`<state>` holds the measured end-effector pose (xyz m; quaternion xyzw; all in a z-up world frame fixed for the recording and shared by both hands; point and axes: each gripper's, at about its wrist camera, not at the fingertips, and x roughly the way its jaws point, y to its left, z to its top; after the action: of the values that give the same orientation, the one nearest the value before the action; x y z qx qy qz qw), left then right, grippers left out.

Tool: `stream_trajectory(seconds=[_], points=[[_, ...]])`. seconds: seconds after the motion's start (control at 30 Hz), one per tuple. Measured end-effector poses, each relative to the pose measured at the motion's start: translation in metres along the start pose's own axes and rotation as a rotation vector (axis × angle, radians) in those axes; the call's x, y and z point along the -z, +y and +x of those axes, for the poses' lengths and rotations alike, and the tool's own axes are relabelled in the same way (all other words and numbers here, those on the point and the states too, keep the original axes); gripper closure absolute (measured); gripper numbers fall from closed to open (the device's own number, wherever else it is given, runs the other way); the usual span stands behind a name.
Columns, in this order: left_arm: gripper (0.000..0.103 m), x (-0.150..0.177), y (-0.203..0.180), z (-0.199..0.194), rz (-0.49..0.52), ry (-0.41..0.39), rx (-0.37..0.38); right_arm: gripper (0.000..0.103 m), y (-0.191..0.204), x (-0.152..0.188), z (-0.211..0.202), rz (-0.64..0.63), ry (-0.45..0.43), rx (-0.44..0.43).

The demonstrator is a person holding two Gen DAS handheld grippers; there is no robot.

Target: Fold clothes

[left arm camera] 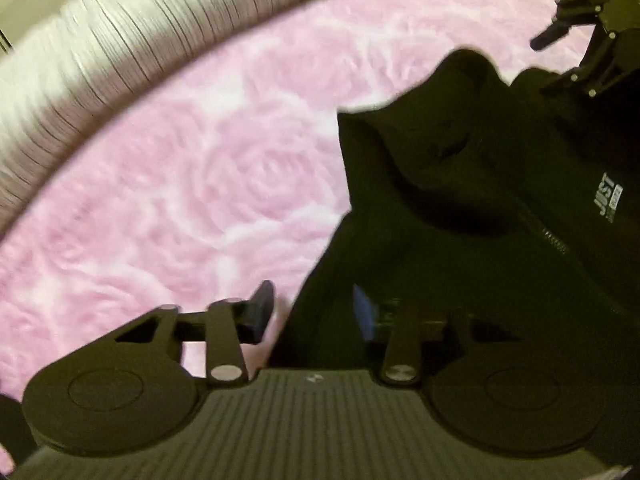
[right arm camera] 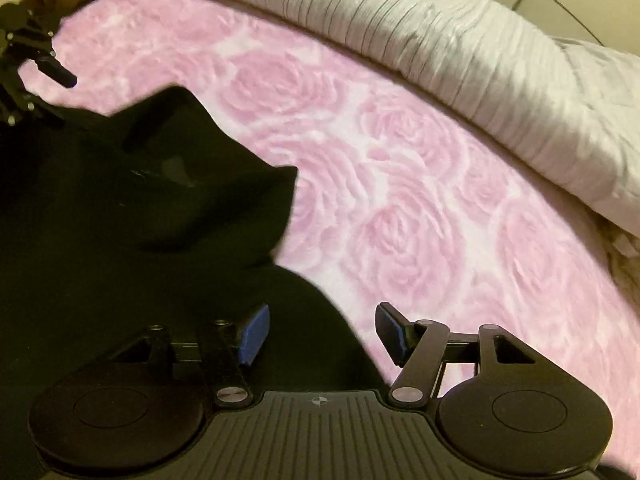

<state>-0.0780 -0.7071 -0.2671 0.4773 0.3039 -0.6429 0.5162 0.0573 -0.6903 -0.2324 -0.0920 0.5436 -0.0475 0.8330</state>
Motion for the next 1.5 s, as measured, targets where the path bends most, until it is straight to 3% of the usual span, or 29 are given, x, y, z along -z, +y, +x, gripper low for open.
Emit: stream_trajectory(seconds=[0.1,0.17,0.2,0.23,0.37,0.47,0.6,0.63,0.67,0.73,0.83,0.9,1.07,1.13,1.2,1.33,1.4,1.43,1.47,1.5], points=[[0.078,0.000,-0.006,0.010,0.018,0.030,0.006,0.041,-0.006,0.007,0.015,-0.041,0.022,-0.066],[0.097,0.001,-0.007,0.007,0.009,0.036,0.001,0.071,-0.009,0.014,0.020,-0.043,0.035,-0.105],[0.097,0.002,-0.007,0.001,0.002,0.029,-0.006,0.097,-0.009,0.018,0.021,-0.042,0.040,-0.107],[0.097,0.002,-0.007,-0.008,-0.006,0.011,-0.020,0.101,-0.010,0.020,0.016,-0.040,0.039,-0.093],[0.097,-0.005,0.023,-0.045,-0.142,-0.095,-0.054,0.102,-0.046,0.013,-0.023,0.036,-0.052,-0.058],[0.096,-0.026,0.043,-0.047,-0.186,-0.145,-0.106,0.102,-0.072,-0.007,-0.033,0.046,-0.112,-0.023],[0.089,-0.047,0.059,-0.012,-0.275,-0.079,-0.151,0.100,-0.080,-0.040,-0.009,0.069,-0.130,-0.031],[0.083,-0.047,0.062,-0.002,-0.302,-0.051,-0.165,0.097,-0.082,-0.046,0.001,0.090,-0.121,-0.047],[0.084,-0.046,0.063,0.004,-0.322,-0.030,-0.193,0.094,-0.083,-0.047,0.008,0.121,-0.104,-0.054],[0.085,-0.039,0.060,0.002,-0.340,-0.040,-0.232,0.074,-0.084,-0.042,0.004,0.174,-0.123,0.012],[0.080,-0.029,0.045,-0.012,-0.326,-0.076,-0.259,0.052,-0.093,-0.014,-0.031,0.281,-0.187,0.063],[0.079,-0.026,0.028,-0.021,-0.310,-0.095,-0.242,0.049,-0.099,0.008,-0.061,0.355,-0.220,0.091],[0.071,-0.033,-0.049,-0.047,-0.254,-0.160,-0.110,0.043,-0.105,0.087,-0.154,0.586,-0.289,0.182],[0.064,-0.044,-0.090,-0.053,-0.208,-0.191,-0.035,0.030,-0.105,0.122,-0.179,0.644,-0.271,0.218],[0.060,-0.058,-0.134,-0.056,-0.147,-0.220,0.043,0.027,-0.100,0.154,-0.183,0.686,-0.205,0.230],[0.058,-0.092,-0.212,-0.046,-0.017,-0.259,0.159,0.027,-0.091,0.205,-0.158,0.794,-0.071,0.146],[0.057,-0.106,-0.243,-0.035,0.057,-0.263,0.172,0.027,-0.090,0.215,-0.138,0.815,-0.049,0.085],[0.057,-0.112,-0.256,-0.028,0.092,-0.257,0.166,0.032,-0.091,0.220,-0.127,0.826,-0.036,0.060],[0.057,-0.116,-0.268,-0.022,0.123,-0.249,0.159,0.043,-0.095,0.222,-0.117,0.840,-0.016,0.052],[0.057,-0.119,-0.277,-0.017,0.143,-0.238,0.153,0.082,-0.099,0.223,-0.109,0.844,0.005,0.046]])
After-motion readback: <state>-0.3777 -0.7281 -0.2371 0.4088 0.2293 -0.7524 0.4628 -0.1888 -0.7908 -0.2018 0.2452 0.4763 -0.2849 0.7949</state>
